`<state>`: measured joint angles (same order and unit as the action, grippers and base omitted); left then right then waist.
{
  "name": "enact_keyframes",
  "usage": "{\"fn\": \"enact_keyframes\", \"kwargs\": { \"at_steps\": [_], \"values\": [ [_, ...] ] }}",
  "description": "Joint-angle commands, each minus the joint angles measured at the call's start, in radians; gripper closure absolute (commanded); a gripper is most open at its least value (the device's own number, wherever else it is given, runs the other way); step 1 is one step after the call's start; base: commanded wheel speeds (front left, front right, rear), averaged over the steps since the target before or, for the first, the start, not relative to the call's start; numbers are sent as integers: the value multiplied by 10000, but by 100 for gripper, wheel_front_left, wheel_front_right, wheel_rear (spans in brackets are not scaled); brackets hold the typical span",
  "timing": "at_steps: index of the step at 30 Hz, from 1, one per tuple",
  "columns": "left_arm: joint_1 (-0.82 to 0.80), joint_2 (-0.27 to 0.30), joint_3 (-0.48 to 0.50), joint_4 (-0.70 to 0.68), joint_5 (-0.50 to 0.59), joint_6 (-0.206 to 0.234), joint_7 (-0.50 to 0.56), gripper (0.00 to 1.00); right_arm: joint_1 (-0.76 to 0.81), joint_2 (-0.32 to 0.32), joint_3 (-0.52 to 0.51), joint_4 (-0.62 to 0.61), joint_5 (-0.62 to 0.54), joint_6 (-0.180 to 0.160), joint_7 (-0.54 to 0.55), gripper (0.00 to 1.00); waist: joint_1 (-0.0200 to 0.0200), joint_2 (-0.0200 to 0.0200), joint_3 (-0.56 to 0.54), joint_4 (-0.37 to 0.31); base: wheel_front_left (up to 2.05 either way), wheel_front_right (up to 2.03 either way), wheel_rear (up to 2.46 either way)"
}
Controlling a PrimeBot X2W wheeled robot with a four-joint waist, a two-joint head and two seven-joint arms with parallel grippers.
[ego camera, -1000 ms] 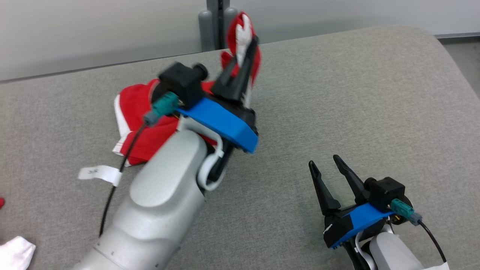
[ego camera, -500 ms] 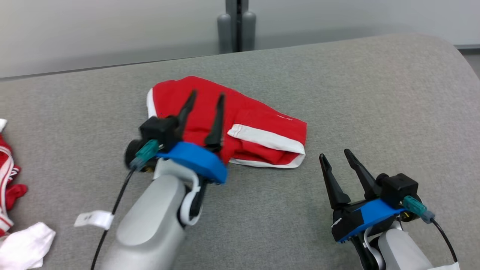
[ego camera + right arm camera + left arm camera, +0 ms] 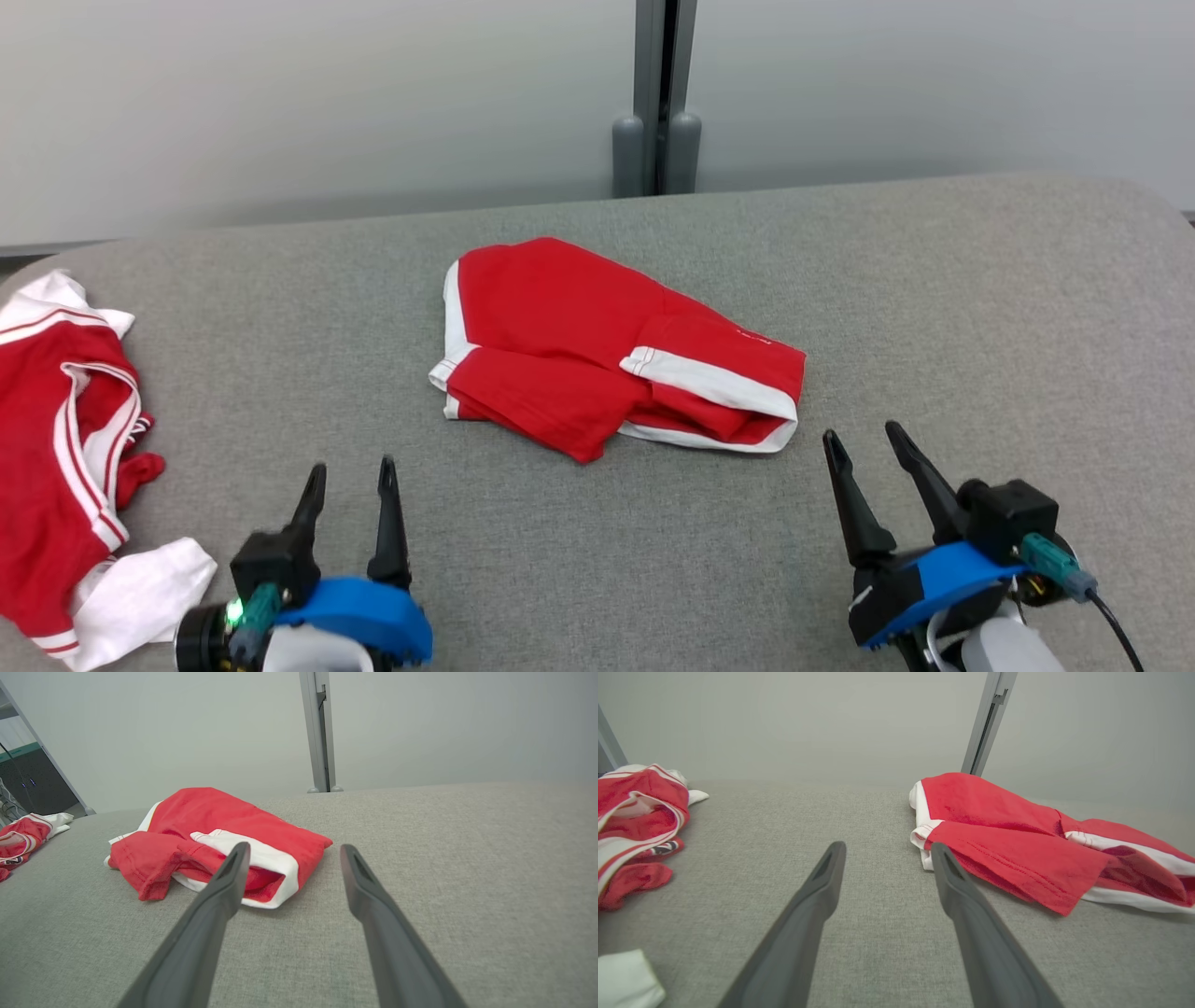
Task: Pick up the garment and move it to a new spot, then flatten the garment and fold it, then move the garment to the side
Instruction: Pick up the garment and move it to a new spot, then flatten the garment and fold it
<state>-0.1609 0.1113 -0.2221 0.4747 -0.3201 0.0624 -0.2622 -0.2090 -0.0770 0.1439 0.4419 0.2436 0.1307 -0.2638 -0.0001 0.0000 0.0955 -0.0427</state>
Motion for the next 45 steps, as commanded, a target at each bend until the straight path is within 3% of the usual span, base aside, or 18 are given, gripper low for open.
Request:
{"fn": "enact_keyframes", "kwargs": {
  "at_steps": [1, 11, 19, 25, 36, 45],
  "values": [
    [132, -40, 87, -77, 101, -24, -41, 0, 186, 2, -37, 18, -43, 1, -9, 0, 1, 0, -76, -12, 0, 0, 0],
    [1555, -438, 772, -386, 921, -347, -42, 0, 892, 91, -299, 153, -340, 1, -9, 0, 1, 0, -660, 182, 0, 0, 0],
    [1342, -593, 803, -392, 1121, -596, -42, 0, 683, 139, -274, 169, -512, 1, -9, 0, 1, 0, -431, 274, 0, 0, 0],
    [964, -606, 299, -326, 821, -692, -42, 0, -280, 9, 106, 433, -509, 1, -9, 0, 1, 0, 179, 696, 0, 0, 0],
    [259, -607, -822, -400, 275, -462, -41, 0, -2954, -378, 873, 2859, -922, -1, 83, 0, 1, 0, 1326, 1992, 0, 0, 0],
    [46, -610, -1128, -468, 31, -304, -42, 0, -3947, -325, 649, 4461, -1683, -1, 39, 0, 1, 0, 1753, 2362, 0, 0, 0]
  ]
}}
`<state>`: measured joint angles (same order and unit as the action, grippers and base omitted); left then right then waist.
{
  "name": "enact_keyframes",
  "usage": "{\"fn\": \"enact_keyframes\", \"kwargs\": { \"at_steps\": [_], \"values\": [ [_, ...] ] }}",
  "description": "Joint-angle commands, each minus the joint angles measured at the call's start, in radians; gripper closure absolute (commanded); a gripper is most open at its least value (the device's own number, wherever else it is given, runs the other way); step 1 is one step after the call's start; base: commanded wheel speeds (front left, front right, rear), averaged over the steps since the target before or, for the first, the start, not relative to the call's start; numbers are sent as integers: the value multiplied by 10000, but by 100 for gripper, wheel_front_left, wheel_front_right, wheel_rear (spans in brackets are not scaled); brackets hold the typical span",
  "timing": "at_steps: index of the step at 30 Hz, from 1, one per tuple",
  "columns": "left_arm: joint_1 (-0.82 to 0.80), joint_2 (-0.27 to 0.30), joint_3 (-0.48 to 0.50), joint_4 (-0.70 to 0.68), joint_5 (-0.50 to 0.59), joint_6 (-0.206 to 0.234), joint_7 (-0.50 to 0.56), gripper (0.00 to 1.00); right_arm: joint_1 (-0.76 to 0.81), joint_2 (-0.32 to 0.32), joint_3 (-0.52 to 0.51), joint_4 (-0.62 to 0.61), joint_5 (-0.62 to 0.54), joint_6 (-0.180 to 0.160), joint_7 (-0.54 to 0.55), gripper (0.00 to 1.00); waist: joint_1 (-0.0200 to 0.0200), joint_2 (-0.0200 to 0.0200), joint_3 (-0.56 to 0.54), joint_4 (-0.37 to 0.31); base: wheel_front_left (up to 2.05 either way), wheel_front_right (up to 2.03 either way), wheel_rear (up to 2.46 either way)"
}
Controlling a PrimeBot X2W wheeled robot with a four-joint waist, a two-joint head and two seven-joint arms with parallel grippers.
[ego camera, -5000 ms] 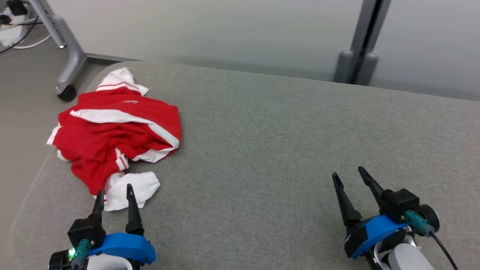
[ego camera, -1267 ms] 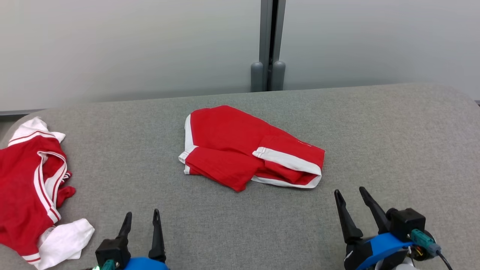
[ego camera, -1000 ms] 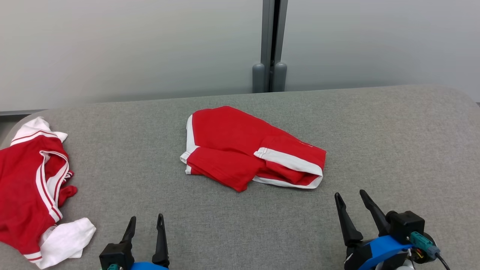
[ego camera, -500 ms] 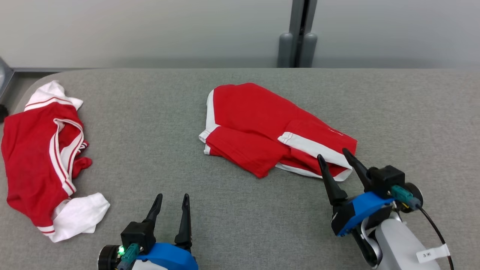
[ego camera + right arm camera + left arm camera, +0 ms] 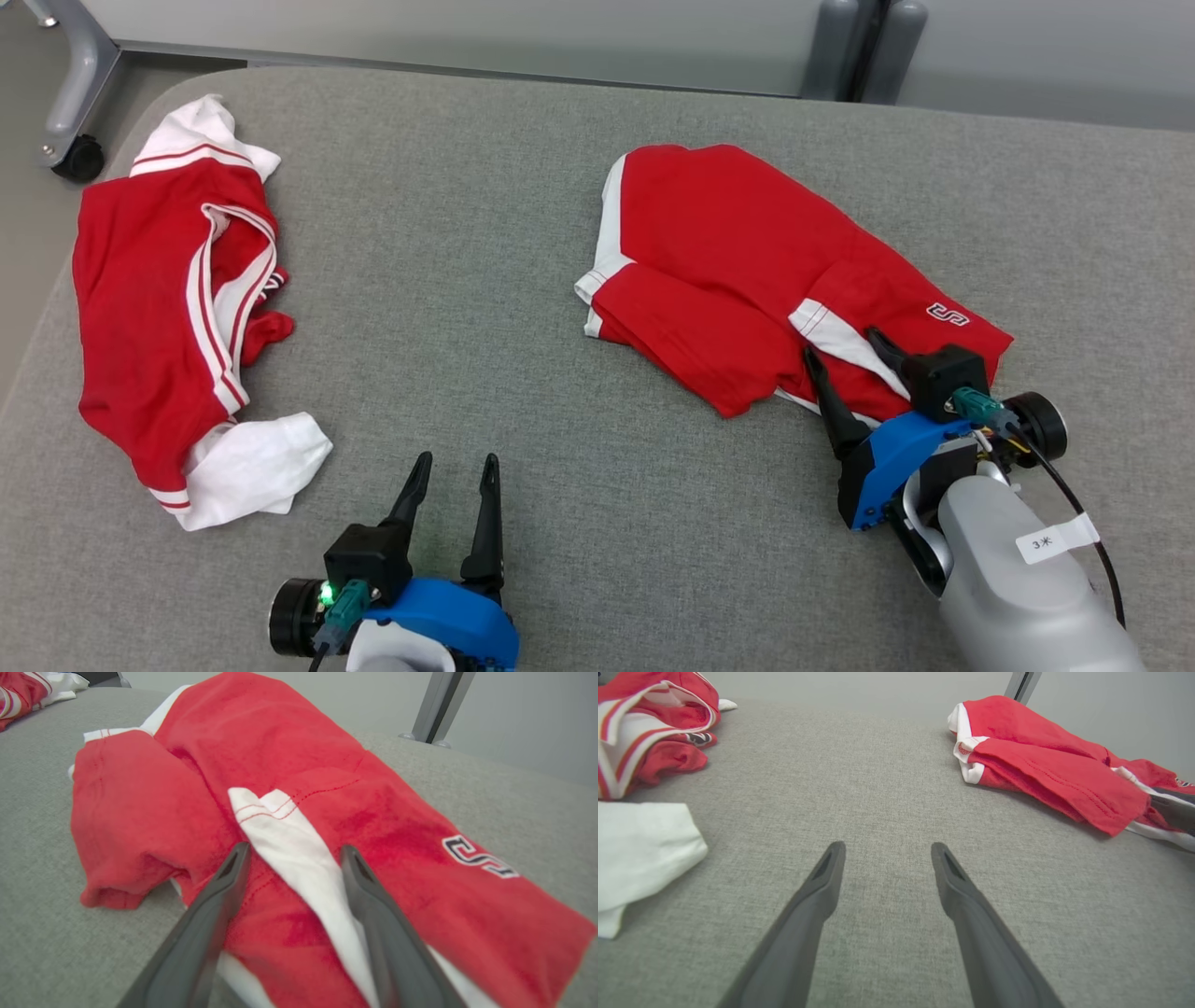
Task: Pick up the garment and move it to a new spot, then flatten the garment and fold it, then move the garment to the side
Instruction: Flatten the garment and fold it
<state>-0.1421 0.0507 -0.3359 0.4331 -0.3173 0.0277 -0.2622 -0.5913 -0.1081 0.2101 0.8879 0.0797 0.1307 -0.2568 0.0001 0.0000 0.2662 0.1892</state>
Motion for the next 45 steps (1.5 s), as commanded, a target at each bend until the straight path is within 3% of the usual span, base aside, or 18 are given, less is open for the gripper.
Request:
{"fn": "enact_keyframes", "kwargs": {
  "at_steps": [1, 9, 10, 11, 12, 13, 17, 24, 30, 34, 36, 39, 45],
  "values": [
    [-167, -4, -36, -58, -42, 54, -41, 0, -172, 17, -6, 73, -107, -1, -43, 0, -1, 0, 87, 57, 0, 0, 0],
    [-340, -3, -312, -89, -284, 148, -41, 0, -376, 163, 5, -60, -213, 1, -86, 0, -1, 0, 195, 59, 0, 0, 0],
    [-369, -3, -335, -97, -318, 155, -41, 0, -361, 170, -45, -129, -237, 1, -86, 7, -1, 0, 206, 62, 0, 0, 0],
    [-396, -3, -363, -104, -339, 159, -41, 0, -358, 182, -97, -206, -224, 1, -85, 61, -1, 0, 226, 69, 0, 0, 0],
    [-418, -3, -399, -107, -353, 158, -41, 0, -354, 186, -140, -278, -248, 1, -85, 91, -1, 0, 242, 82, 0, 0, 0],
    [-428, -3, -433, -98, -389, 153, -43, 0, -339, 184, -202, -334, -247, 1, -84, 100, -1, 0, 250, 99, 0, 0, 0],
    [-429, -3, -509, -39, -531, 167, -43, 0, -326, 197, -359, -596, -179, 1, -86, 100, -1, 0, 253, 180, 0, 0, 0],
    [-347, -5, -552, 38, -656, 117, -41, 0, -429, 299, -70, -2088, 438, 1, -87, 100, -1, 0, 82, 353, 0, 0, 0],
    [-155, -5, -755, 179, -768, 24, -41, 0, -1121, 528, 1576, -3845, 2219, 1, -86, 100, -1, 0, -357, 609, 0, 0, 0],
    [-48, 3, -859, 352, -724, -105, -41, 0, -2181, 564, 2547, -5253, 4364, 1, -86, 100, -1, 0, -640, 809, 0, 0, 0],
    [36, 0, -841, 441, -662, -173, -41, 0, -2606, 517, 2391, -5825, 5461, 1, -87, 100, -1, 0, -786, 871, 0, 0, 0],
    [160, 0, -725, 545, -571, -190, -41, 0, -3035, 529, 1660, -6023, 6181, 1, -87, 100, -1, 0, -966, 823, 0, 0, 0],
    [267, -2, -388, 476, -510, -191, -41, 0, -2254, 539, -687, -4551, 5367, 1, -84, 100, -1, 0, -999, 305, 0, 0, 0]
  ]
}}
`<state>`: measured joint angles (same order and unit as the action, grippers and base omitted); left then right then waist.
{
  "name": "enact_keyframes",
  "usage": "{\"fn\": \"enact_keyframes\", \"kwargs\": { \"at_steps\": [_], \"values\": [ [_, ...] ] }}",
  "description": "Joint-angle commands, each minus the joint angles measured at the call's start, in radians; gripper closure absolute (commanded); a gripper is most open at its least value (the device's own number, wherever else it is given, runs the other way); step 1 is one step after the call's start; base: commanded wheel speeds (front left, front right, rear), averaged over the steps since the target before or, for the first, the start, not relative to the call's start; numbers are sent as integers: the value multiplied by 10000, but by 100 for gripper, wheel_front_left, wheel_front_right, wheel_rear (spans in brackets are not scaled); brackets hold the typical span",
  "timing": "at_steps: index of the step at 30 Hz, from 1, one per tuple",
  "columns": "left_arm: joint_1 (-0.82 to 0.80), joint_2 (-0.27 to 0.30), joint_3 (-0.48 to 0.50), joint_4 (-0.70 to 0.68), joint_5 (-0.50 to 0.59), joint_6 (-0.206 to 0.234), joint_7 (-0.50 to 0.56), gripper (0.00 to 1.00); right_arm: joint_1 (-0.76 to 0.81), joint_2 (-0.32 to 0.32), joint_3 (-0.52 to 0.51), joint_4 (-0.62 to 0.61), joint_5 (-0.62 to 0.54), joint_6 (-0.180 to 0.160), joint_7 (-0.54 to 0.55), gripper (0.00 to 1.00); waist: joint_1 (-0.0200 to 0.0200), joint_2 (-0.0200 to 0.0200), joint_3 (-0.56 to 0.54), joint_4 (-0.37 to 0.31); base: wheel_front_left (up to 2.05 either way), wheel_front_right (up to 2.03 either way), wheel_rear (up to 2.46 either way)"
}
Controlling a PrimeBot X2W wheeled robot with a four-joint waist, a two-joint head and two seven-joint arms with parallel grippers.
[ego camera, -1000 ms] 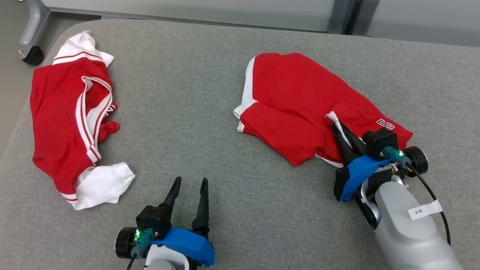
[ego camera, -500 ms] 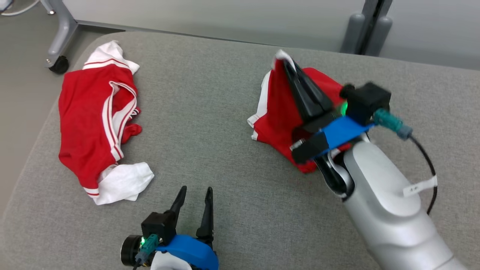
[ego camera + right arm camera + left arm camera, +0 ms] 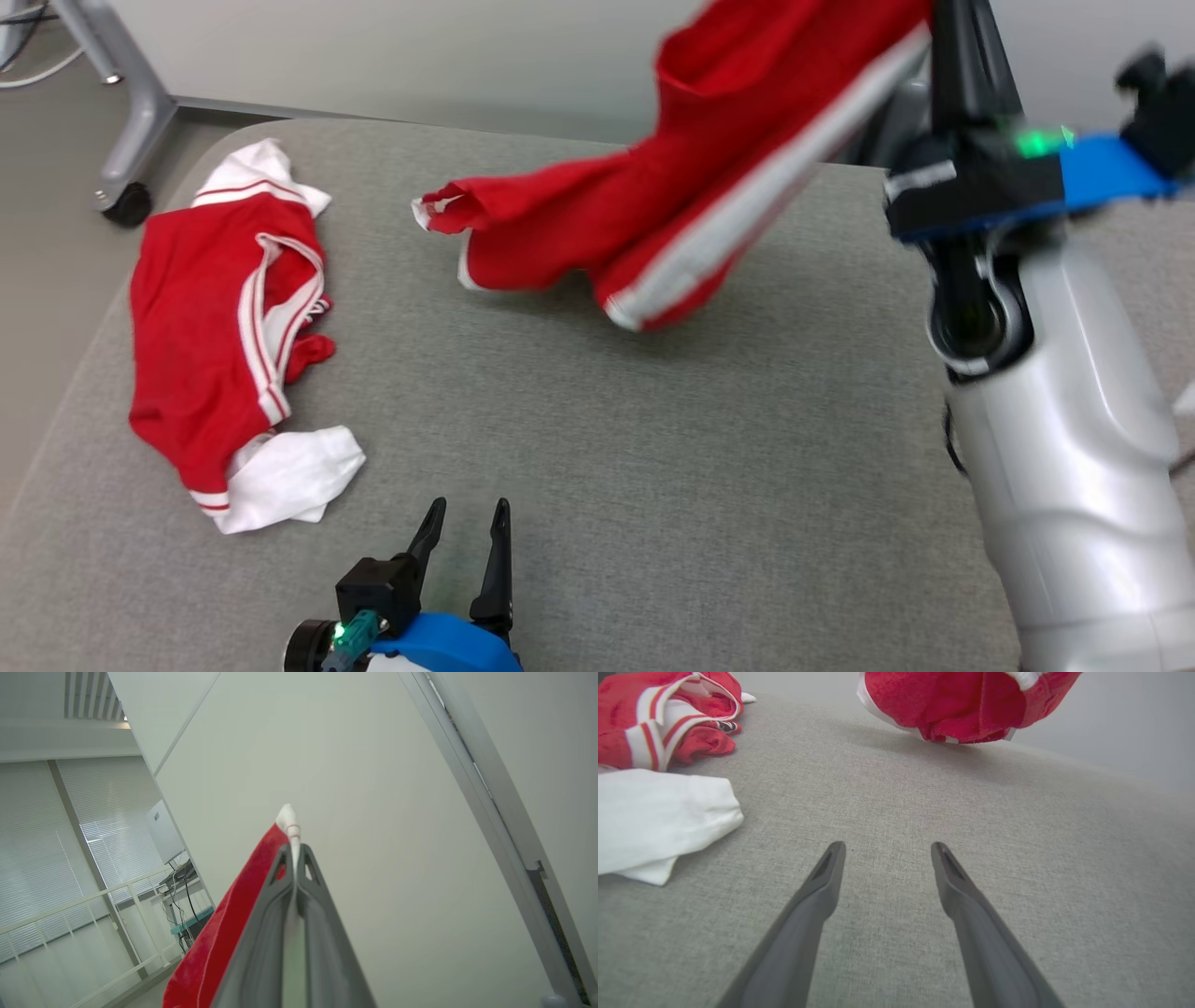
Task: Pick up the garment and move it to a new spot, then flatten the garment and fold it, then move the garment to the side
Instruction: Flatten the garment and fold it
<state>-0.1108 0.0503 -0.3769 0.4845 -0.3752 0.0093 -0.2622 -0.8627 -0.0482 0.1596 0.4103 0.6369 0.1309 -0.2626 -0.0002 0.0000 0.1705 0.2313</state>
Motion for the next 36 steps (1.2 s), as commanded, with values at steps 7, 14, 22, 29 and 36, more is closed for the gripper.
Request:
{"fn": "enact_keyframes", "kwargs": {
  "at_steps": [7, 14, 22, 29, 36],
  "values": [
    [-334, 2, -1, -175, 68, -61, -43, 0, 3077, -341, -3709, 2588, -2556, -1, -31, 55, 2, 0, 210, -674, 0, 0, 0],
    [-610, 3, -5, -152, 203, -110, -41, 0, 4627, -367, -5667, 2646, -4862, -1, -31, 0, 2, 0, 318, -1145, 0, 0, 0],
    [-908, 2, -168, -116, 287, -338, -41, 0, 5522, -157, -3628, 340, -6538, -3, -30, 0, 2, 0, 320, -1634, 0, 0, 0],
    [-1737, -2, -965, 13, 41, -696, -41, 0, 6013, -86, -2728, -32, -6422, -3, -30, 0, 2, 0, 622, -2213, 0, 0, 0],
    [-2765, 12, -1531, 907, -374, -818, -37, 0, 5856, -55, -2307, -87, -6143, -3, -30, 0, 2, 0, 1209, -3035, 0, 0, 0]
  ]
}}
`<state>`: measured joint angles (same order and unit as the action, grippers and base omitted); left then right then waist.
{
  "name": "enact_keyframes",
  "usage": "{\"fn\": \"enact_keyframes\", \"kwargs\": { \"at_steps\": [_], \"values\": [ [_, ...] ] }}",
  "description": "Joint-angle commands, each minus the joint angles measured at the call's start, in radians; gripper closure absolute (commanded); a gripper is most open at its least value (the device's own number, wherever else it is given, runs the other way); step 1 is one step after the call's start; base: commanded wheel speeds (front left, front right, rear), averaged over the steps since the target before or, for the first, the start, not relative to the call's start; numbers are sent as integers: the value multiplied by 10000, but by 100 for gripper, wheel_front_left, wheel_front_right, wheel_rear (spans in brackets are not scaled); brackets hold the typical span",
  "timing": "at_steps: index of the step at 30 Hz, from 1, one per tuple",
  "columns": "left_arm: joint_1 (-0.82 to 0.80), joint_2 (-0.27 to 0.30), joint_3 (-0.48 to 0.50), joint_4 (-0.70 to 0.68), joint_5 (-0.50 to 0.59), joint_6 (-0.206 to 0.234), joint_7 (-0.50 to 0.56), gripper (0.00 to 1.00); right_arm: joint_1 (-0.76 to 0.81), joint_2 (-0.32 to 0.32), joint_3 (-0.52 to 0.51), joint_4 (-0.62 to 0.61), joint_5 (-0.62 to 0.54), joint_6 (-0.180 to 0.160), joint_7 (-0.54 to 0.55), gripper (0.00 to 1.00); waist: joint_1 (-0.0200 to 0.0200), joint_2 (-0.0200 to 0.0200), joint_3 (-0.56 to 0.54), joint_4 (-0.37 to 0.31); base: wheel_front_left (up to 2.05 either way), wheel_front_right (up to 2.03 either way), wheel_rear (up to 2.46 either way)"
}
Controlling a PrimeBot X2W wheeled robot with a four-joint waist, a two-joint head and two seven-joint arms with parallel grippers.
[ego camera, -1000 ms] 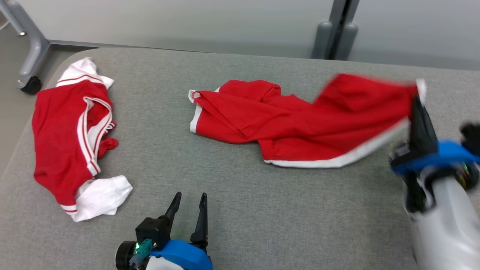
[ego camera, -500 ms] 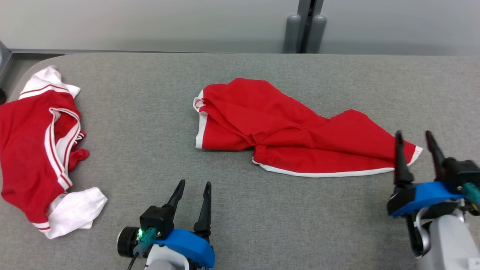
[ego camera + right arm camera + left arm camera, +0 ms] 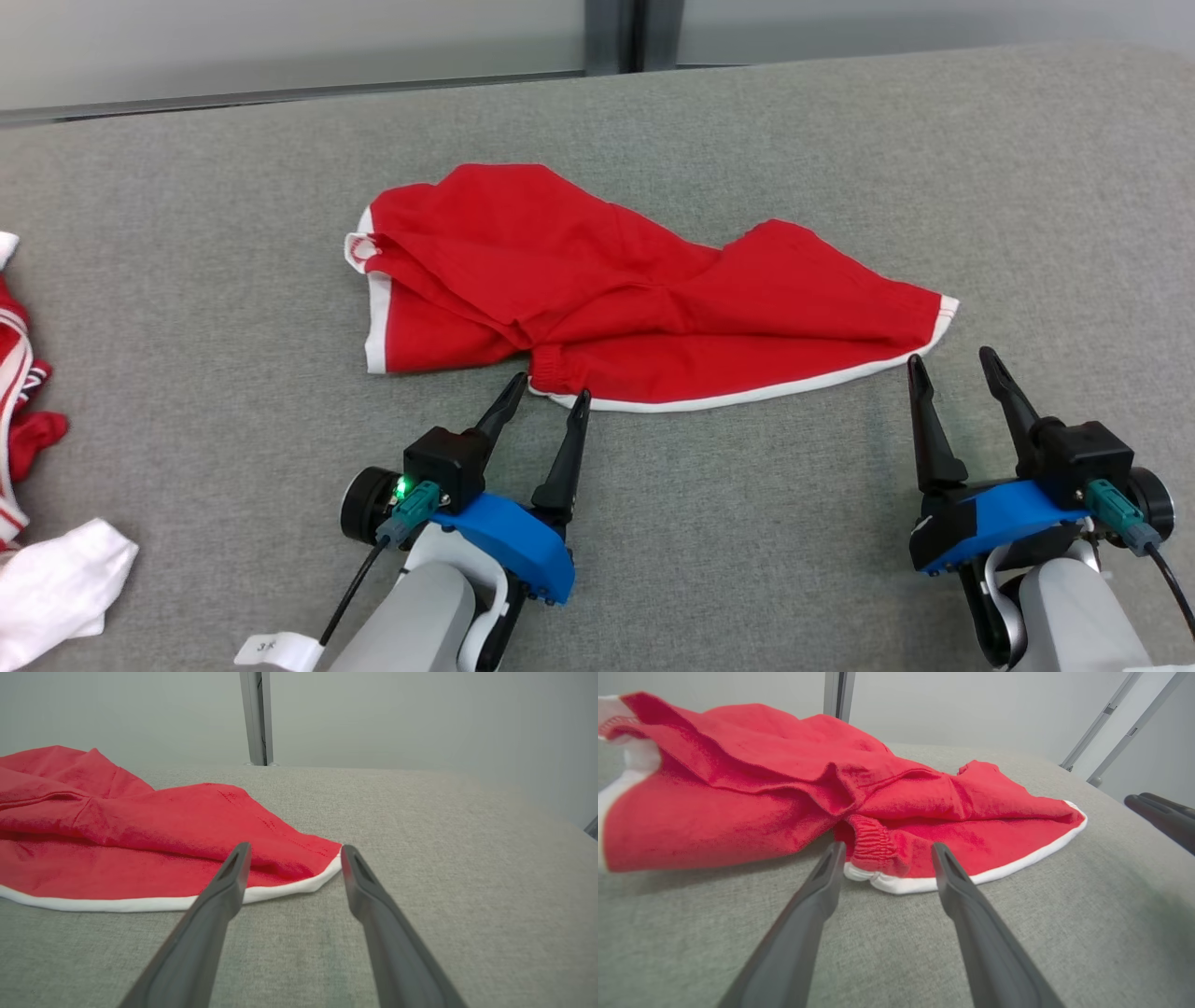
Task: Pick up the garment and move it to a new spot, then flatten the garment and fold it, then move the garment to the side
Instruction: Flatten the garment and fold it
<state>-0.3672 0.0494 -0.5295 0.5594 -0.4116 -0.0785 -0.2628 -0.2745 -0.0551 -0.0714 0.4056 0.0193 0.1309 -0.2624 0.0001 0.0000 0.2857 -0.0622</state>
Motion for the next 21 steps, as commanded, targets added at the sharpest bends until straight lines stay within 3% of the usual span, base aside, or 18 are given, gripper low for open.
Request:
{"fn": "enact_keyframes", "kwargs": {
  "at_steps": [1, 7, 13, 15, 16, 21],
  "values": [
    [-278, 22, 2, 333, -100, 97, -31, 0, -58, 13, 37, -41, 85, -3, -32, 0, -1, 0, 120, -192, 0, 0, 0],
    [-537, 20, 316, 823, -342, 237, -29, 0, -134, 29, 126, -117, 209, -1, -32, 0, -1, 0, 367, -512, 0, 0, 0],
    [-667, 19, 499, 850, -319, 18, -29, 0, -290, 37, 265, -95, 282, -3, -32, 0, -1, 0, 489, -606, 0, 0, 0],
    [-709, 19, 476, 954, -304, -39, -29, 89, -310, 38, 322, -55, 332, -1, -32, 0, -1, 0, 475, -611, 0, 0, 0],
    [-711, 20, 473, 986, -349, -91, -29, 100, -309, 39, 346, -48, 365, -3, -32, 0, -1, 0, 444, -588, 0, 0, 0],
    [-348, 25, 715, 763, -466, -133, -29, 100, -14, 41, 334, 1, 444, -1, -32, 0, -1, 0, 36, -150, 0, 0, 0]
  ]
}}
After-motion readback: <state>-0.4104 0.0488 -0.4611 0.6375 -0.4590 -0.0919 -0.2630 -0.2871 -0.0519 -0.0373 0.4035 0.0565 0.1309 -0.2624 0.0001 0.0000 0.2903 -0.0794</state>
